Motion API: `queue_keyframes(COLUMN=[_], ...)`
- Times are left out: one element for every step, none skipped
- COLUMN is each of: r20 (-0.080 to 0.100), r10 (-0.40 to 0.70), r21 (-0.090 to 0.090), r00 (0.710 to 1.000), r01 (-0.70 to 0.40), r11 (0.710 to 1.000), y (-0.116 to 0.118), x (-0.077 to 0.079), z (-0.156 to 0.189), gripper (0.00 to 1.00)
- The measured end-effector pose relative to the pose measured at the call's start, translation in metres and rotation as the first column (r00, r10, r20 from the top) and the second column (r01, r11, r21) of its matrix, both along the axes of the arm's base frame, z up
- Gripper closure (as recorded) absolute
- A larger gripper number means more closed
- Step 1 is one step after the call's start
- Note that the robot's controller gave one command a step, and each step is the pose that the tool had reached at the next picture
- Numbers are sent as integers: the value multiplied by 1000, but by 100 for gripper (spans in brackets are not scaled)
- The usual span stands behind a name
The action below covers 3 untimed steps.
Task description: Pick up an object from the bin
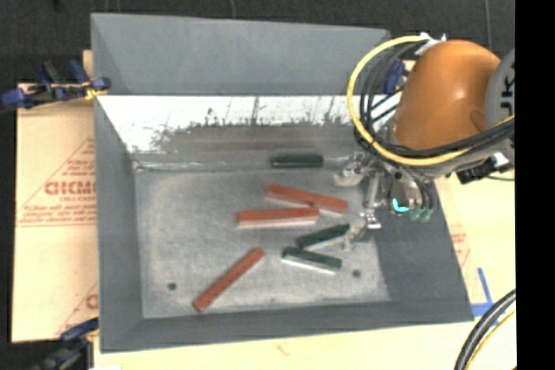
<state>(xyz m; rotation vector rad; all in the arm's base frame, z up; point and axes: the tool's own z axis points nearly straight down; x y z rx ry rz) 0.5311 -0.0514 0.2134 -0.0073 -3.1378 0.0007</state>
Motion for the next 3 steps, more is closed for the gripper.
queue_keyframes(r20=[7, 10, 5], r10=[1, -3, 29], r21=[-1, -1, 0], r00=[1000, 1000, 1000], r01=[-1, 3, -29], r11=[1000, 1000, 1000], y=[0, 0, -20], x=[2, 2, 6], z=[4, 2, 17], gripper=[0, 0, 0])
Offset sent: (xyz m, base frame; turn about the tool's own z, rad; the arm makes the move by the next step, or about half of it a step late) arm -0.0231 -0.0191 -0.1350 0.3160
